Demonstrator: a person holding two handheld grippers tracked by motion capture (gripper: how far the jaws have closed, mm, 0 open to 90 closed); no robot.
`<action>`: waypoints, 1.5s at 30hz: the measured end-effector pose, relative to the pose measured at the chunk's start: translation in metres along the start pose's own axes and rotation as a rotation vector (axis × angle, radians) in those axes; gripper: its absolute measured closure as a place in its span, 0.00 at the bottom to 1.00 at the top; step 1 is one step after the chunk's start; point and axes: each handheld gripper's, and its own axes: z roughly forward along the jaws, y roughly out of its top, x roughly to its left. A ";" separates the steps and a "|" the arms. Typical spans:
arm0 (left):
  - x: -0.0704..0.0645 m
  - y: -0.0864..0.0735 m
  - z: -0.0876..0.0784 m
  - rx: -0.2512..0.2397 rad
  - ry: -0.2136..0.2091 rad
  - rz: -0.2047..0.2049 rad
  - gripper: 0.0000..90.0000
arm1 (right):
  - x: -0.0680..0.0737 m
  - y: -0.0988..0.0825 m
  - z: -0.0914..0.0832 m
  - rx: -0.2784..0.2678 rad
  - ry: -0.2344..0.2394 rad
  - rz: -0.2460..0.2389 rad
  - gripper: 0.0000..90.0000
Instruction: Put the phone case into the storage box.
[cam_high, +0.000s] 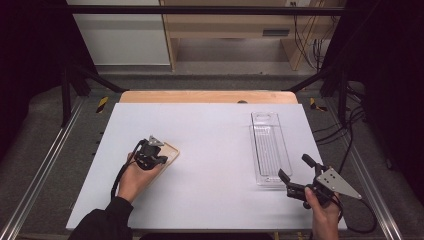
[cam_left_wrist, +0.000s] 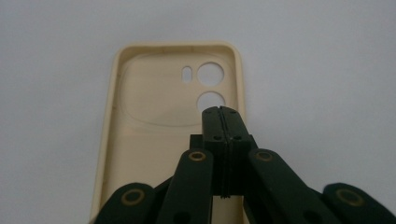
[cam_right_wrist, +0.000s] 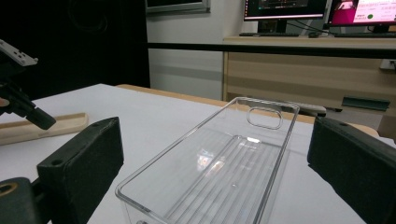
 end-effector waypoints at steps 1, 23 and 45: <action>0.000 0.000 0.000 0.000 0.000 0.000 1.00 | 0.000 0.000 0.000 0.000 0.000 0.000 0.04; -0.057 -0.008 -0.001 0.028 -0.141 0.114 1.00 | 0.001 -0.003 0.003 0.038 0.009 0.001 0.04; -0.124 0.003 0.010 0.032 -0.299 0.201 1.00 | 0.000 -0.006 0.004 0.050 0.004 0.011 0.05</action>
